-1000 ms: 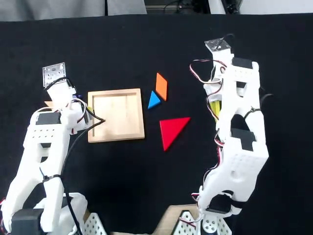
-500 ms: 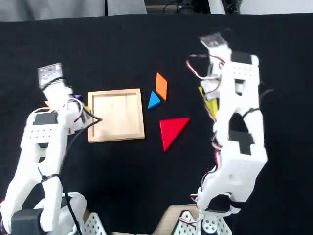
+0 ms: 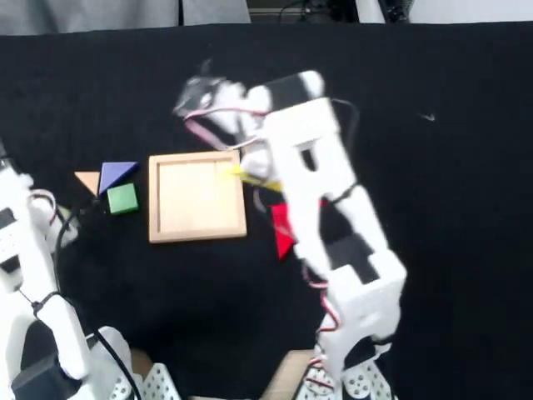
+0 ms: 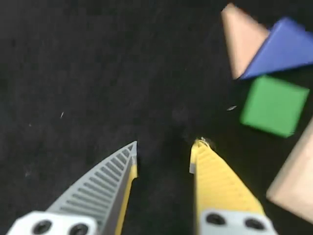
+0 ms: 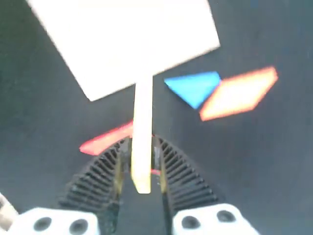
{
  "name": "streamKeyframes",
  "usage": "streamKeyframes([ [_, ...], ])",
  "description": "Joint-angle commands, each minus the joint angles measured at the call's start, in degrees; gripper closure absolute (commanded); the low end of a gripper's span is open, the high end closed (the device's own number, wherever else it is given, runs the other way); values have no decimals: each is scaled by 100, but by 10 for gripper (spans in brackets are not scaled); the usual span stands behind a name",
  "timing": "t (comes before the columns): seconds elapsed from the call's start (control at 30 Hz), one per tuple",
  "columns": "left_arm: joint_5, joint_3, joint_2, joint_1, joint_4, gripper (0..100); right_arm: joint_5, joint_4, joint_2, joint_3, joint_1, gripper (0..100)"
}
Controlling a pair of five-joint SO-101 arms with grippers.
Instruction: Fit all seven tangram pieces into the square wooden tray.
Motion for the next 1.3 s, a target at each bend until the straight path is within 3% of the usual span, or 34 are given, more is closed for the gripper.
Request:
streamKeyframes([
  [0.0,-466,523,-18,-391,-387,819,123,-440,268,-330,-352,988],
  [0.47,-747,1297,-18,-620,-1020,820,141,-1099,1051,-330,-1389,988],
  [0.67,-738,1305,-18,-620,-1037,820,97,-1521,1332,-321,-1512,988],
  [1.27,-738,1305,-18,-602,-1046,820,-35,-1327,1393,-268,-1934,988],
])
